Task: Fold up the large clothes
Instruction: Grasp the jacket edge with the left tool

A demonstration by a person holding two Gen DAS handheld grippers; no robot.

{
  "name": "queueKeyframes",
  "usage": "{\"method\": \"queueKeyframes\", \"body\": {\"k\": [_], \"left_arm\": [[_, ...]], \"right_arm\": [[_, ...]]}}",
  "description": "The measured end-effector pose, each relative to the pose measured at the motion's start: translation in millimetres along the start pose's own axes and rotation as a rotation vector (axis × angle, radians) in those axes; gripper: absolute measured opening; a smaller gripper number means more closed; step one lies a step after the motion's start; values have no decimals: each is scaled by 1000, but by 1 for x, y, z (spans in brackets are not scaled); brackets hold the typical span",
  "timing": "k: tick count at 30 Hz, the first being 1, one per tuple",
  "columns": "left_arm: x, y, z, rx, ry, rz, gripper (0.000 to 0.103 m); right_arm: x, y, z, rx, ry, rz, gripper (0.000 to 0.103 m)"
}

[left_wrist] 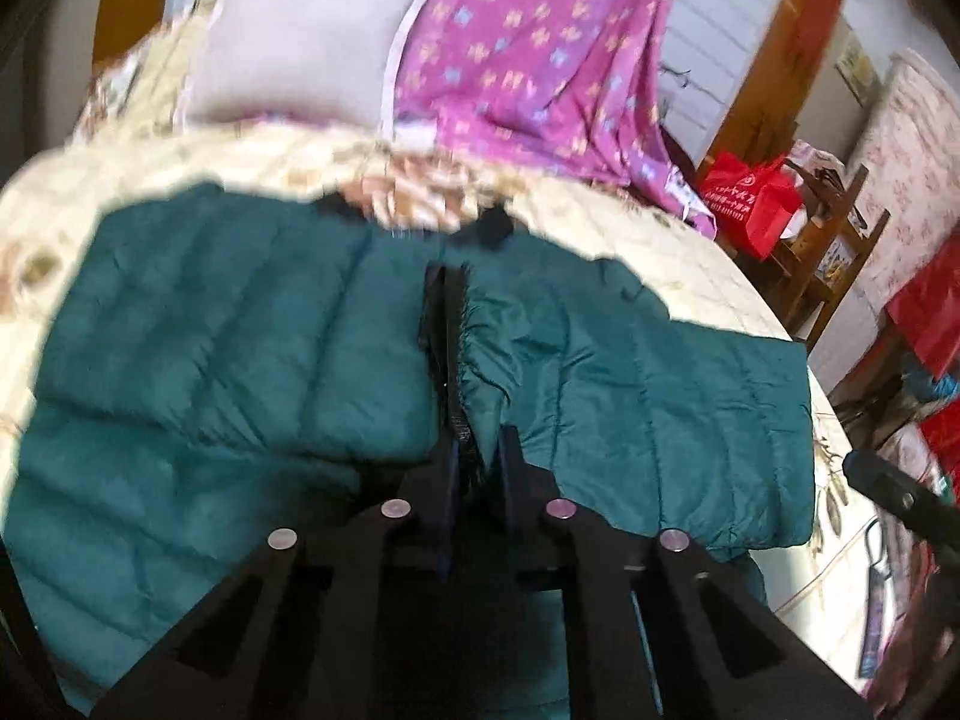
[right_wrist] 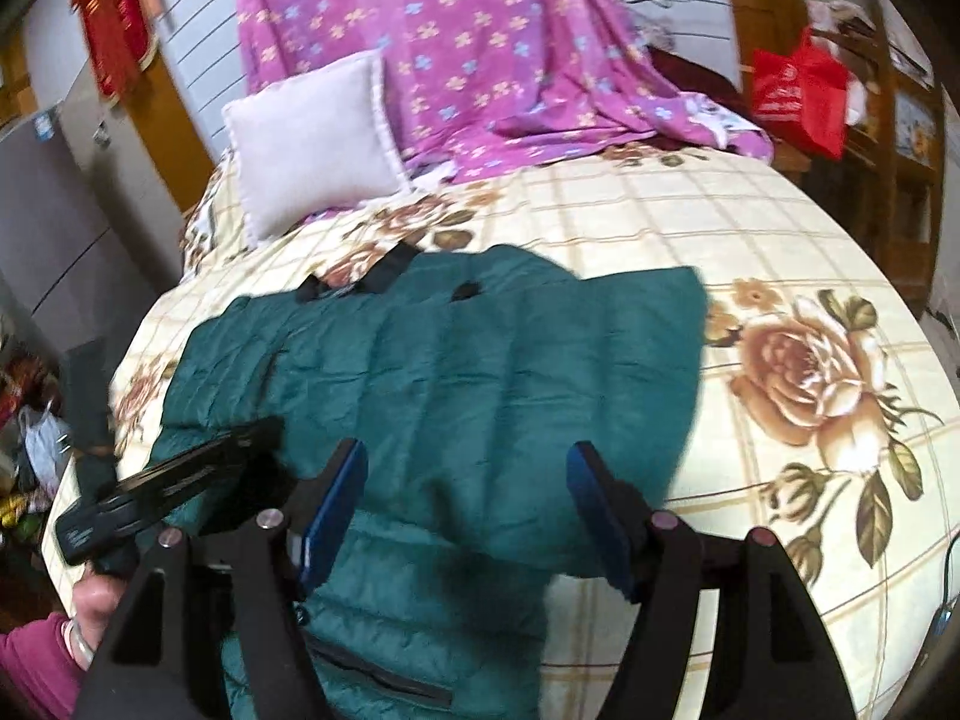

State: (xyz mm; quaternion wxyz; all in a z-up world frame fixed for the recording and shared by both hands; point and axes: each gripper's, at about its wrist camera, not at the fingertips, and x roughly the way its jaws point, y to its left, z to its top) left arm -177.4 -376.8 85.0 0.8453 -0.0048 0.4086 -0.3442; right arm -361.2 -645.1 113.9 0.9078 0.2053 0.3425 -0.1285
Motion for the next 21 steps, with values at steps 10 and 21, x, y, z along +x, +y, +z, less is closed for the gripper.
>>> {"method": "queueKeyframes", "body": {"k": [10, 21], "left_arm": [[-52, 41, 57, 3, -164, 99, 0], [-54, 155, 59, -123, -153, 253, 0]], "right_arm": [[6, -5, 10, 74, -34, -5, 72], [79, 52, 33, 34, 21, 32, 72]]}}
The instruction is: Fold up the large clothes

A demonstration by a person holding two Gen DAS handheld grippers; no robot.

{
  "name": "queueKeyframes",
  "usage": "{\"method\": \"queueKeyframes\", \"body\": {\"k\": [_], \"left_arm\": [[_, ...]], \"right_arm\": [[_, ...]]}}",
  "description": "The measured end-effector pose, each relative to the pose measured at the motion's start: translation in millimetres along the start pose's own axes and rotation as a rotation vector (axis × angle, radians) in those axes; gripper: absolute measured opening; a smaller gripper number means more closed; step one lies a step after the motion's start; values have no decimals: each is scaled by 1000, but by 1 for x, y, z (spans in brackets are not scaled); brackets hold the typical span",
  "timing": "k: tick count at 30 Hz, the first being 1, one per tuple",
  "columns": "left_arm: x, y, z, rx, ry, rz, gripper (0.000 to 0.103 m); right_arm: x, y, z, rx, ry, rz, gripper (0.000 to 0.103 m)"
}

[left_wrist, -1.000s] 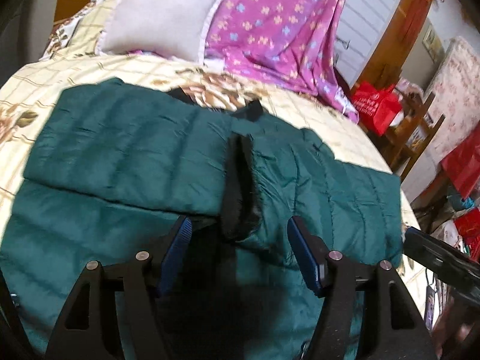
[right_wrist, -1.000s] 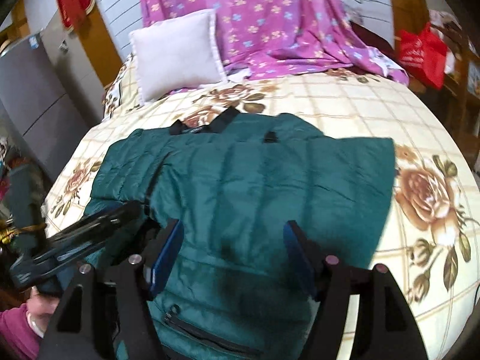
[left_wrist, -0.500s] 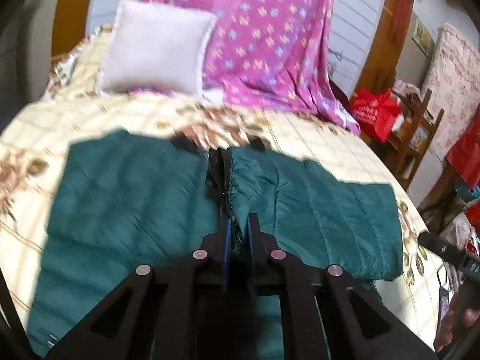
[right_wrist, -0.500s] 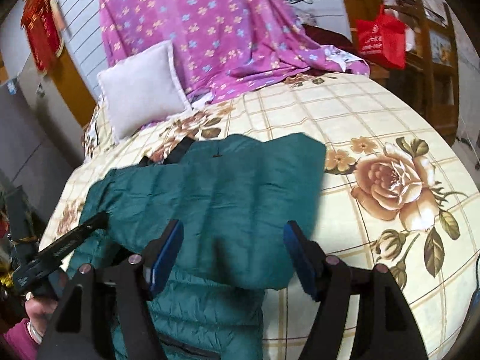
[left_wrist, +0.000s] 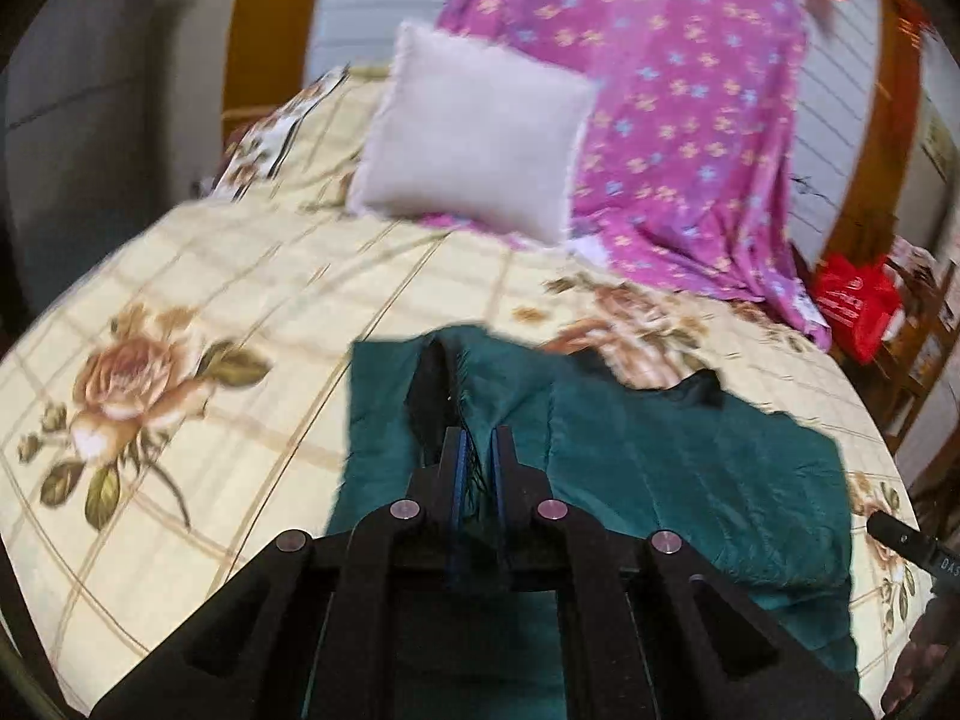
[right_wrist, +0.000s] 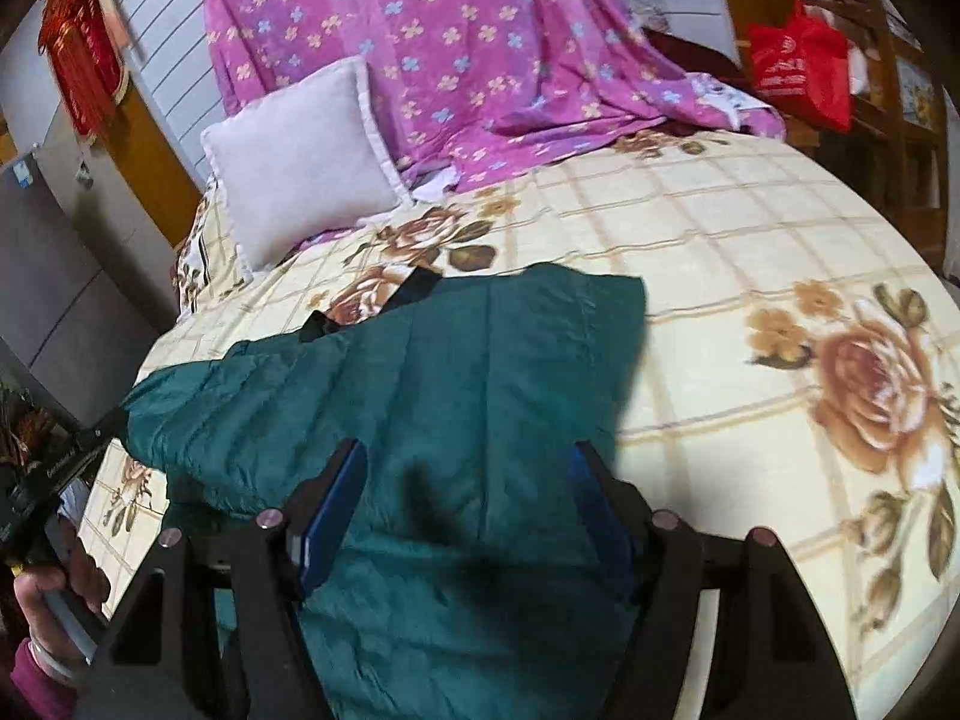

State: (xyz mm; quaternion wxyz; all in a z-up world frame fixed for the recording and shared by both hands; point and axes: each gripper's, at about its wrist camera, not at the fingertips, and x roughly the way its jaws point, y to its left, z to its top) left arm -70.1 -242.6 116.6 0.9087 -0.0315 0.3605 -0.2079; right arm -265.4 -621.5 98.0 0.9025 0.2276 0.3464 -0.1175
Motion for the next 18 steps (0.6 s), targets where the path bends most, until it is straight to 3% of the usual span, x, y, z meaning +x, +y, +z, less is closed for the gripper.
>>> {"method": "queueKeyframes", "body": {"k": [4, 7, 10, 13, 18], "left_arm": [[21, 13, -20, -7, 62, 12, 1], [23, 18, -26, -30, 67, -9, 7], [13, 22, -20, -53, 38, -58, 27], [-3, 23, -9, -59, -14, -90, 39], [-7, 6, 4, -7, -35, -64, 40]], "right_arm": [[40, 27, -4, -74, 70, -19, 72], [72, 43, -15, -165, 139, -115, 73], [71, 49, -14, -196, 134, -143, 74], [53, 48, -8, -151, 109, -93, 74], [39, 58, 4, -152, 62, -71, 74]]}}
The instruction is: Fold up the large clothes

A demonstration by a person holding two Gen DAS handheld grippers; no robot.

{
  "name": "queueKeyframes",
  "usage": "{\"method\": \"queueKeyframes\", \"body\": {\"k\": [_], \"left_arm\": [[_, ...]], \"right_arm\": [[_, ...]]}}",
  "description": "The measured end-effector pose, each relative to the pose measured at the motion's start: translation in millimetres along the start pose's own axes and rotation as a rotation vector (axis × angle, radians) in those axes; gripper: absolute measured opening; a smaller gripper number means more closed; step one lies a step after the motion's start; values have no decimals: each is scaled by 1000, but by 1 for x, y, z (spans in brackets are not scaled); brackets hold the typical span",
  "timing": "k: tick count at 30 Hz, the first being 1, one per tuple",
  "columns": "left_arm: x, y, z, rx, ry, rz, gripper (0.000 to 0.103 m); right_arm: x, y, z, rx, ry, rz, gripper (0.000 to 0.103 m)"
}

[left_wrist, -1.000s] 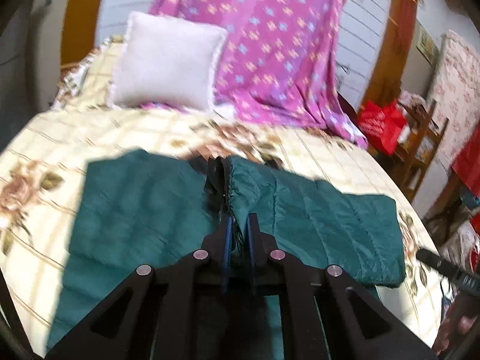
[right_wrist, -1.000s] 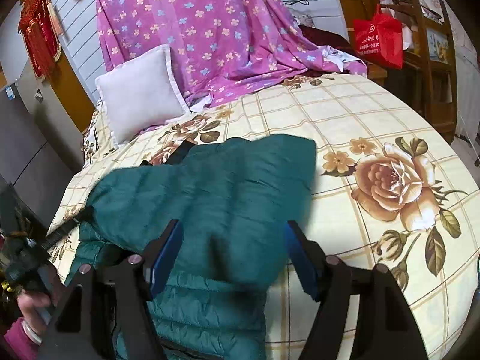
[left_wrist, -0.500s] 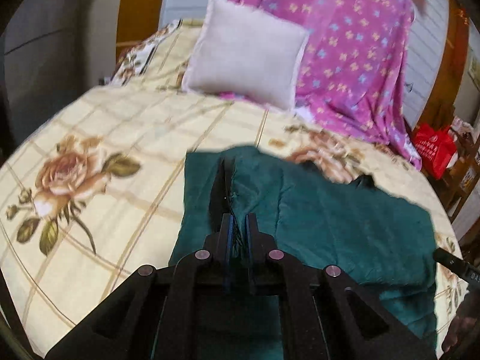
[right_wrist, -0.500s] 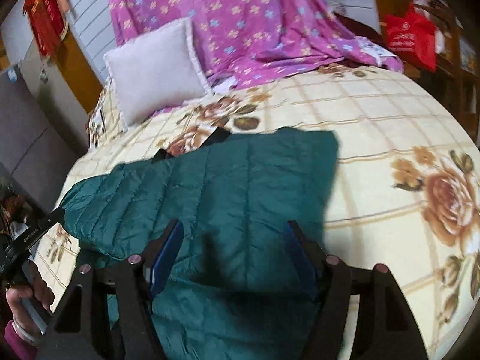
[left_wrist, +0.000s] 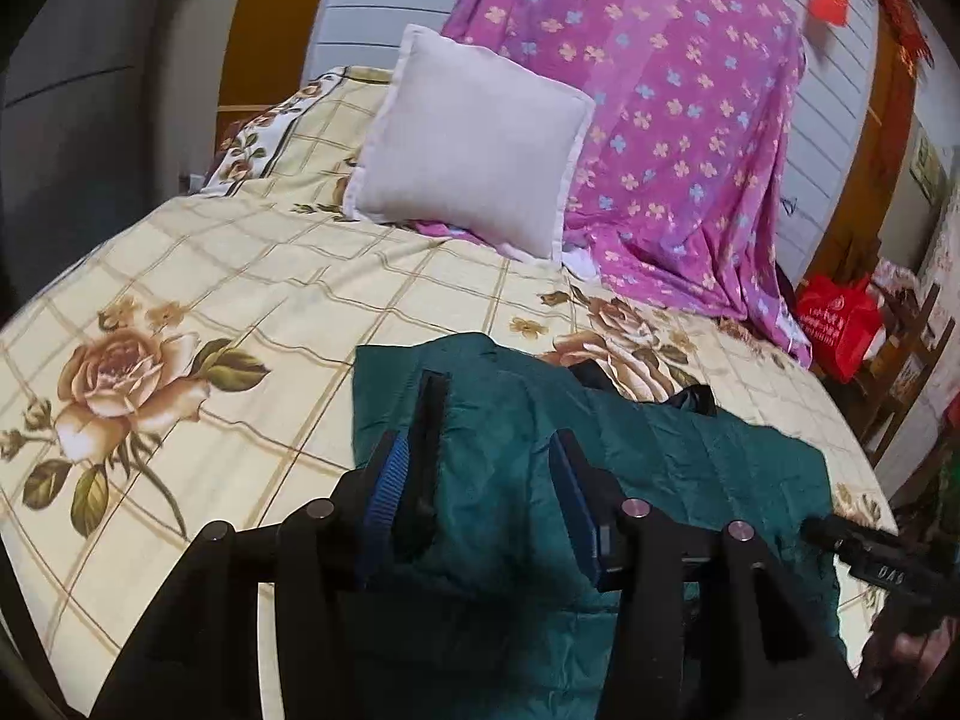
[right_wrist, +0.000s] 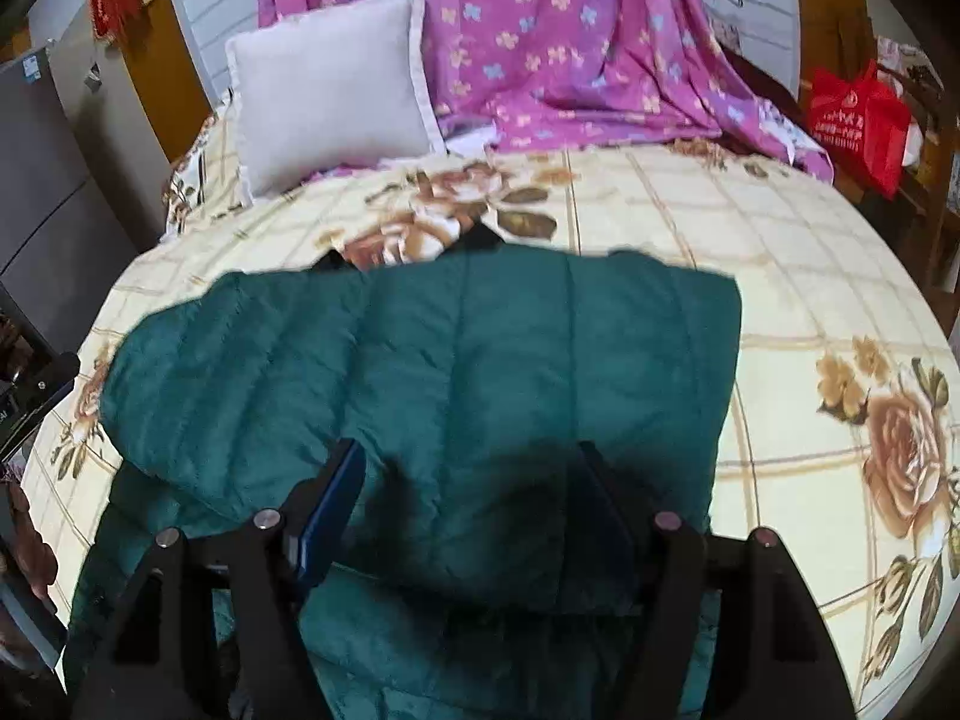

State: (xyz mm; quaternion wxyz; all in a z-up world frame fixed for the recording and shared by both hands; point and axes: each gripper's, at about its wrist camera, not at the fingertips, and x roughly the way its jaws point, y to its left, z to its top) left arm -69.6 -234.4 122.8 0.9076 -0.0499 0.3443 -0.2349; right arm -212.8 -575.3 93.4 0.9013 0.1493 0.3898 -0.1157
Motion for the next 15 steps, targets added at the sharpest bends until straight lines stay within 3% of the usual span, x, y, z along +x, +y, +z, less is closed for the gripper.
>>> {"method": "queueKeyframes", "body": {"k": [10, 15], "left_arm": [[57, -25, -22, 78, 115, 116, 40], [76, -30, -29, 121, 143, 147, 40]], "right_arm": [[29, 20, 21, -18, -12, -29, 74], [57, 20, 22, -40, 10, -107, 74]]}}
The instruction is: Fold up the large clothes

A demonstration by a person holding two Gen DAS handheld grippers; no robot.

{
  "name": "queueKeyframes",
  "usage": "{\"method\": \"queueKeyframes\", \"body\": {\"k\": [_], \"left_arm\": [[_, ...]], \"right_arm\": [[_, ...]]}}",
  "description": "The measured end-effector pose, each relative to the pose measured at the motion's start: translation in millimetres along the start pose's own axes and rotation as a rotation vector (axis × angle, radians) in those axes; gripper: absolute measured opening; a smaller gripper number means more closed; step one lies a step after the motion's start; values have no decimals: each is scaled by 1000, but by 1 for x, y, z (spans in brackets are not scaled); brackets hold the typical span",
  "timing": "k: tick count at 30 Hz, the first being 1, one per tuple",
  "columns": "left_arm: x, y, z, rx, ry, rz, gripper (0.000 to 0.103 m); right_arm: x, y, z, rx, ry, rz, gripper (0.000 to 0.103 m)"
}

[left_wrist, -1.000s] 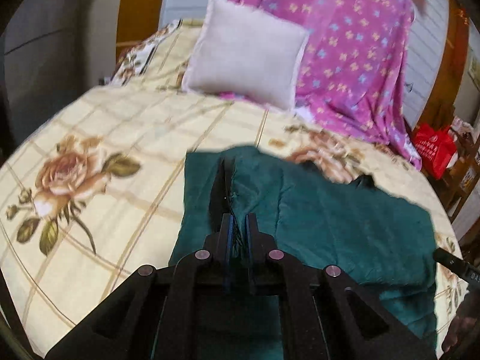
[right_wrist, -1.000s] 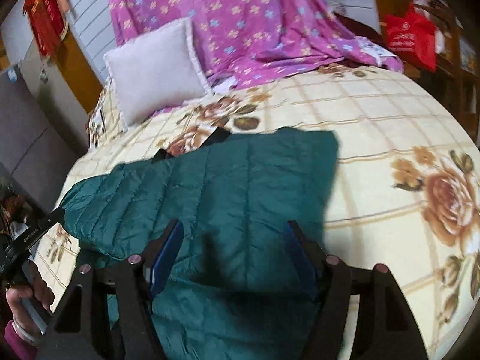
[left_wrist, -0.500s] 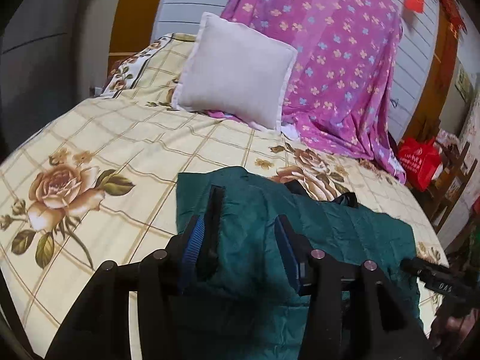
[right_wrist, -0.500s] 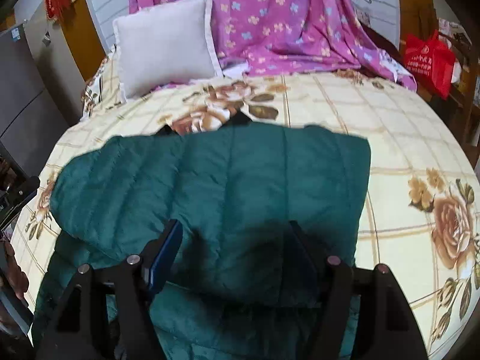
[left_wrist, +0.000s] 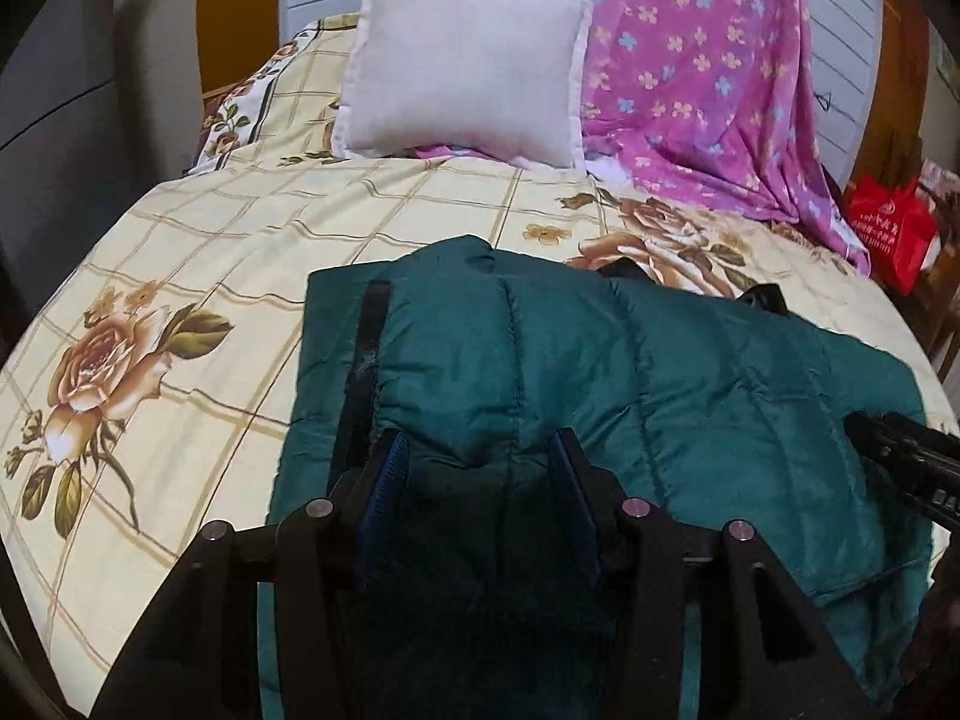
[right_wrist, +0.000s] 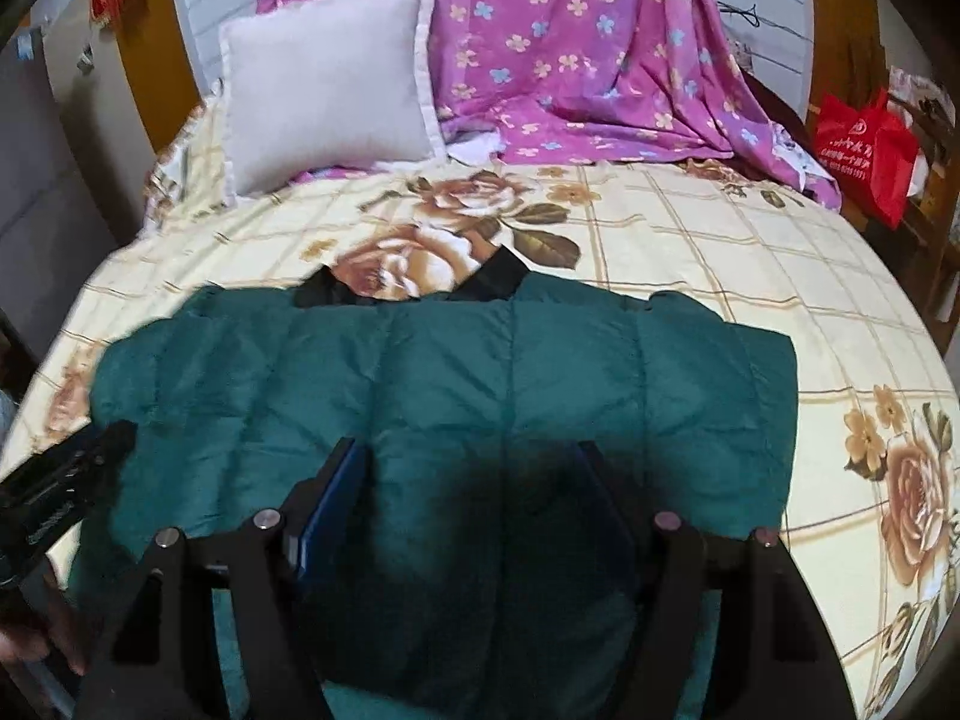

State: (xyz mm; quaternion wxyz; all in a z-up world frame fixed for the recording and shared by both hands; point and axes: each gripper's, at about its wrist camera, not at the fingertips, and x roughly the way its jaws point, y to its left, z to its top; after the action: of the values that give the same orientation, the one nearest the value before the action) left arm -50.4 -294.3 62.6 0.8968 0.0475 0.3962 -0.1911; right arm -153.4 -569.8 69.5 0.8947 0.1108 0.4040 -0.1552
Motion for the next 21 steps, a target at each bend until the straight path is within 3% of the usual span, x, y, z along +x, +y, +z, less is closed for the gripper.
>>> {"method": "queueKeyframes", "body": {"k": [6, 9, 15, 21], "left_arm": [[13, -13, -2, 53, 10, 23, 40], [16, -16, -2, 71, 13, 37, 40], [16, -15, -3, 62, 6, 26, 40], [17, -15, -6, 51, -4, 8, 41]], "right_arm": [[30, -10, -5, 2, 38, -64, 80], [22, -8, -2, 1, 60, -75, 80], [-32, 10, -16, -57, -9, -5, 80], [-10, 14, -47, -117, 66, -46, 81]]}}
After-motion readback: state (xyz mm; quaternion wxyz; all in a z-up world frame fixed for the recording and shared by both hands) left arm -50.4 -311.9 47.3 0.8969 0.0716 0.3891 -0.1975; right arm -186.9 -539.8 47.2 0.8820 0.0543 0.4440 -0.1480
